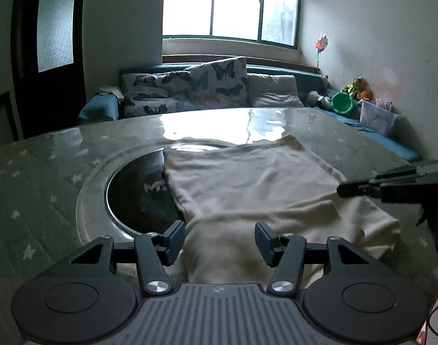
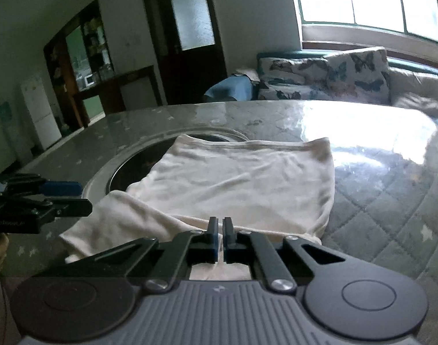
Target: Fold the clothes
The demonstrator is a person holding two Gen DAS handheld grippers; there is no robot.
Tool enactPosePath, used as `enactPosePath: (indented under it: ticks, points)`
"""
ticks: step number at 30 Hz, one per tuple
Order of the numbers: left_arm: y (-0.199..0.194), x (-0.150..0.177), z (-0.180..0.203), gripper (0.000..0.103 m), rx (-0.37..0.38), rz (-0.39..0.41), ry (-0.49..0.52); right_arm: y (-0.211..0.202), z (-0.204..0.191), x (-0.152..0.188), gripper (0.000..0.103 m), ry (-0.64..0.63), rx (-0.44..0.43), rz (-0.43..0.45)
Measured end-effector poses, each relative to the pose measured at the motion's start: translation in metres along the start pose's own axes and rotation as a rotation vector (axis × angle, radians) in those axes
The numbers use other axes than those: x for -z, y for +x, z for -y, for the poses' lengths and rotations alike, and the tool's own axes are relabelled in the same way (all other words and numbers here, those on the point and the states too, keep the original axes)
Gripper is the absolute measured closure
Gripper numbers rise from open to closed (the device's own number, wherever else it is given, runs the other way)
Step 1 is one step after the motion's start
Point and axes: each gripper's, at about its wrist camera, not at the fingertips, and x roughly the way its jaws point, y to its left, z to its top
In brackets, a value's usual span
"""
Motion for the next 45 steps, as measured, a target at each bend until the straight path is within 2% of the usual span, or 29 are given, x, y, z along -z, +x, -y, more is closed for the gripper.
enactPosePath:
  ticks: [2,3,4,9,12,15,22,24,27,29,32,35,39,45]
  points:
    - [0.004,-0.002,0.002,0.046,0.026,-0.003,-0.002,0.001,0.002,-0.001,0.087,0.007,-0.002,-0.004]
    - [0.006,-0.003,0.004,0.046,0.033,-0.004,0.005,0.001,0.003,-0.001,0.078,0.011,-0.002,-0.006]
    - [0.009,-0.003,0.006,0.046,0.037,-0.005,0.014,0.002,0.003,-0.002,0.077,0.015,-0.003,-0.008]
    - [0.022,-0.005,0.009,0.046,0.064,-0.017,0.015,0.014,0.000,0.005,0.077,0.013,-0.019,-0.028]
    - [0.029,-0.007,0.007,0.046,0.076,-0.026,-0.002,0.015,-0.005,0.005,0.093,-0.011,-0.019,-0.022]
    - [0.033,-0.007,0.005,0.046,0.074,-0.029,-0.013,0.007,-0.011,0.003,0.096,-0.053,-0.001,0.010]
    - [0.038,-0.006,0.001,0.046,0.065,-0.034,-0.017,-0.010,-0.015,-0.013,0.096,-0.102,0.058,0.080]
    - [0.042,-0.004,0.001,0.046,0.053,-0.043,-0.018,-0.001,-0.012,-0.013,0.096,-0.097,0.068,0.052]
    - [0.047,-0.001,0.000,0.046,0.029,-0.055,-0.011,0.011,-0.009,-0.009,0.088,-0.102,0.092,0.015]
    - [0.046,0.000,0.000,0.046,0.027,-0.050,-0.010,0.013,-0.008,-0.006,0.087,-0.111,0.106,0.013]
    - [0.038,-0.003,-0.001,0.046,0.028,-0.019,-0.016,0.002,-0.010,-0.008,0.087,-0.121,0.099,0.054]
    - [0.036,-0.005,0.000,0.047,0.047,0.007,-0.021,0.000,-0.017,-0.011,0.087,-0.140,0.057,0.074]
    - [0.048,-0.004,0.005,0.055,0.046,-0.023,-0.014,0.016,-0.026,-0.012,0.087,-0.148,0.009,0.050]
    - [0.059,0.005,0.004,0.055,0.041,-0.047,-0.015,0.035,-0.026,-0.009,0.087,-0.149,0.012,0.017]
